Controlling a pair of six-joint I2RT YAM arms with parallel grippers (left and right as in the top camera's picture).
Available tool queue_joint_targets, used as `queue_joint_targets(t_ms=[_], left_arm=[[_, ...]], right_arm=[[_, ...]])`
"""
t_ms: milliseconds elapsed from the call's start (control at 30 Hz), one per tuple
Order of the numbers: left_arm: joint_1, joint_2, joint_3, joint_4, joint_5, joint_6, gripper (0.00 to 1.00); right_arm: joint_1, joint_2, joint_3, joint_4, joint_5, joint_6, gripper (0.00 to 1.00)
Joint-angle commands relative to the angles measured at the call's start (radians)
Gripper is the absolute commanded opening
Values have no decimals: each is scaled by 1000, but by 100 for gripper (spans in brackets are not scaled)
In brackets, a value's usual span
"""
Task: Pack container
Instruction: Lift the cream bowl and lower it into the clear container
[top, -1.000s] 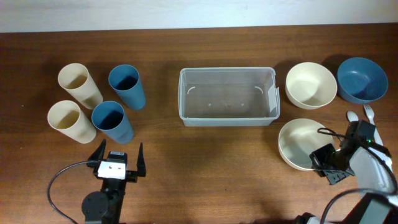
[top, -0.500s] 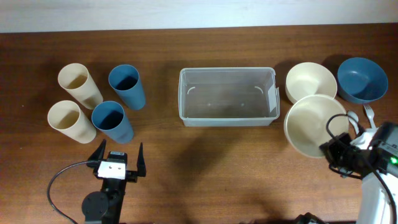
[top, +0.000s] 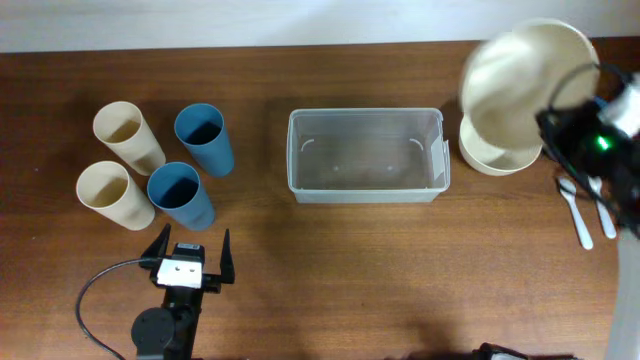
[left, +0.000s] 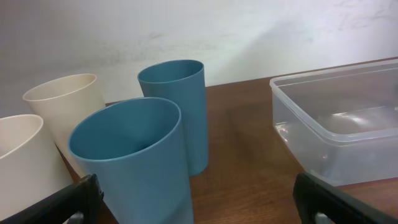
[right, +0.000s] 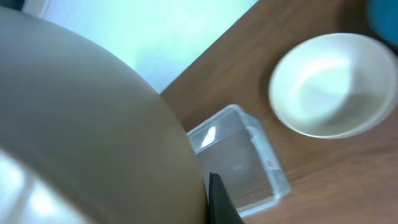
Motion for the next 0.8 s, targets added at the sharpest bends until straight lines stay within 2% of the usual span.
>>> queue_joint_targets(t_ms=[0,133,333,633,767], left_arm=[[-3,-7,-3,-6,-3,16,100],[-3,-7,-3,-6,-3,16,100],[-3,-7,-3,-6,-3,16,100],[-3,-7,-3,-6,-3,16,100],[-3,-7,-3,-6,-3,16,100]], right_arm=[[157,155,105,-31,117,14,4],[269,307,189,-122,168,13,4],[312,462,208,-200,168,-22,4],[402,547,207,-208,178,-48,4],[449,584,207,-211,251,-47,4]])
